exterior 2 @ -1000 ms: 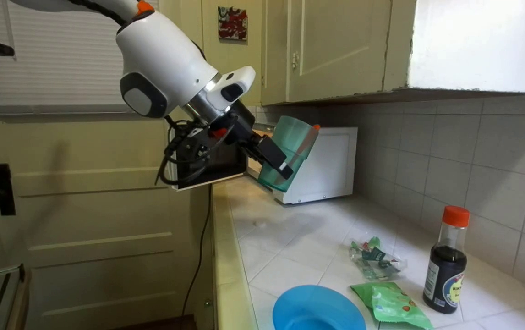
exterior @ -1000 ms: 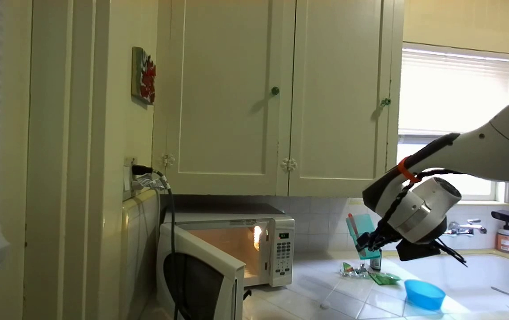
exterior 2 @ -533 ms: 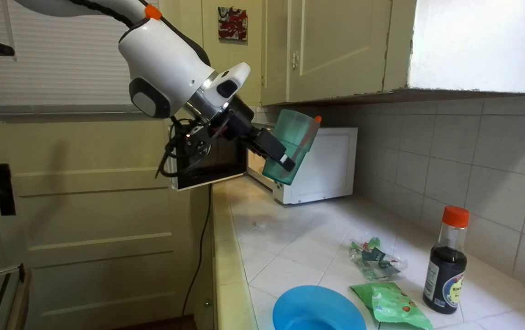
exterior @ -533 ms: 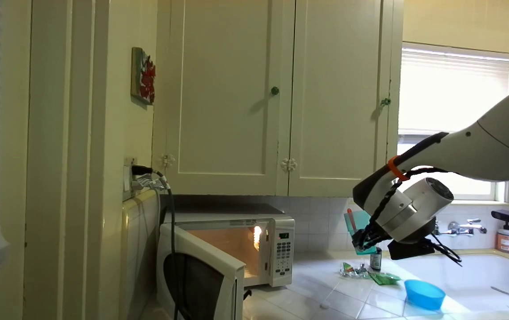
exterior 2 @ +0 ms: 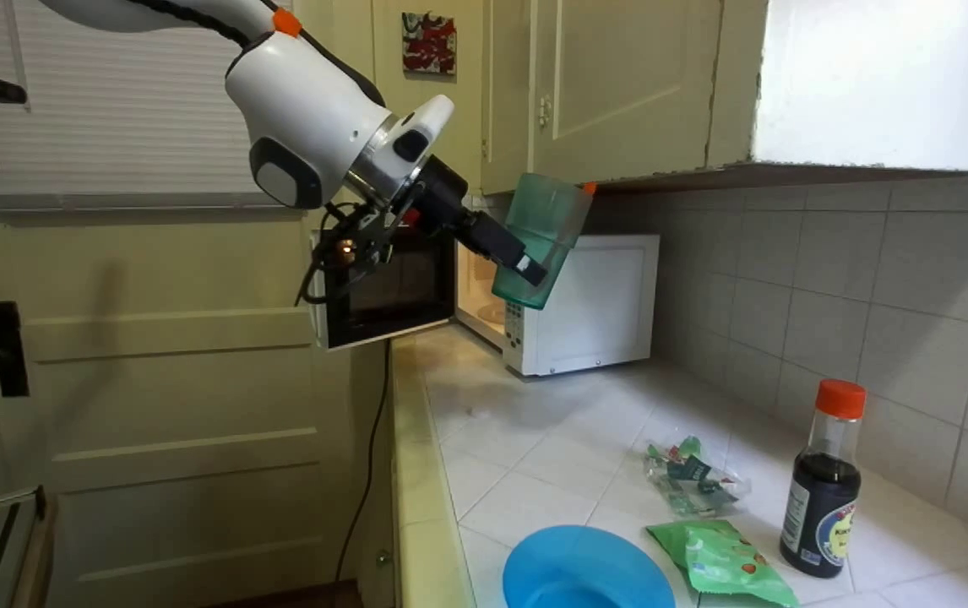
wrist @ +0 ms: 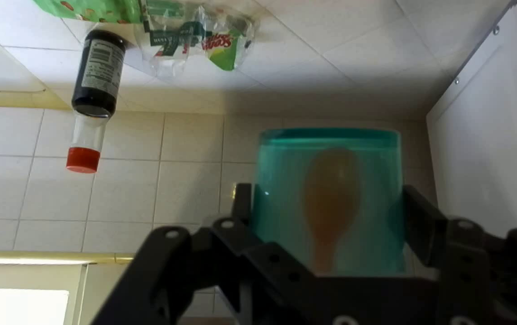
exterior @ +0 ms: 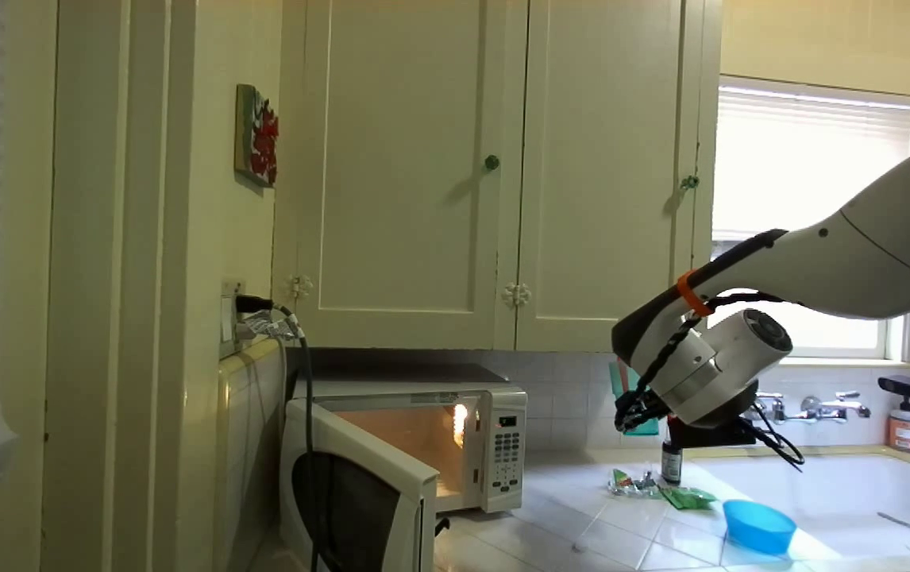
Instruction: Remove the cup from the blue bowl then put the blue bowl in the microwave.
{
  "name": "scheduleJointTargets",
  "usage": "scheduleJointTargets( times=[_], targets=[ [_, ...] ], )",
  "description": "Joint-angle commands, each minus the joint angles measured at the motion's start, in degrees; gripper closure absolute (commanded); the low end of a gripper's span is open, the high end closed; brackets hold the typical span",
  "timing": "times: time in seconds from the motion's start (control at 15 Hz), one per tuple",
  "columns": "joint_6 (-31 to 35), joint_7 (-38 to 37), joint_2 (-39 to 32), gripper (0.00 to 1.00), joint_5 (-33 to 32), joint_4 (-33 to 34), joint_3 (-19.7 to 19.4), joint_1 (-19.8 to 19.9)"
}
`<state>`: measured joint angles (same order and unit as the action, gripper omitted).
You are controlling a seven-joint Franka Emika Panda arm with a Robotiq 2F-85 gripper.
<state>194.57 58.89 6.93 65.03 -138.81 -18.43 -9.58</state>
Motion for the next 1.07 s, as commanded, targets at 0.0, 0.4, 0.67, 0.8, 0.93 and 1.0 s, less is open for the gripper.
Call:
scheduleJointTargets(
  times=[0.0,0.4,0.67,0.8,0.93,1.0],
  targets=[
    [6.14,-15.63,-5.06,0.46,-10.73,0.29,7.51,7.17],
    [11.78,-31.69,-18.12,0.46,-21.65,0.67,4.10,6.41],
    [13.66,-39.40,-26.83,0.46,-28.37,3.05,5.92,11.29],
    [14.23,-43.87,-30.43,0.46,-32.67,4.41,4.32,11.40],
    [14.92,-46.89,-32.71,0.46,-35.90,6.06,3.65,11.97],
    [15.07,-48.20,-33.58,0.46,-37.11,6.98,3.15,12.05]
  ],
)
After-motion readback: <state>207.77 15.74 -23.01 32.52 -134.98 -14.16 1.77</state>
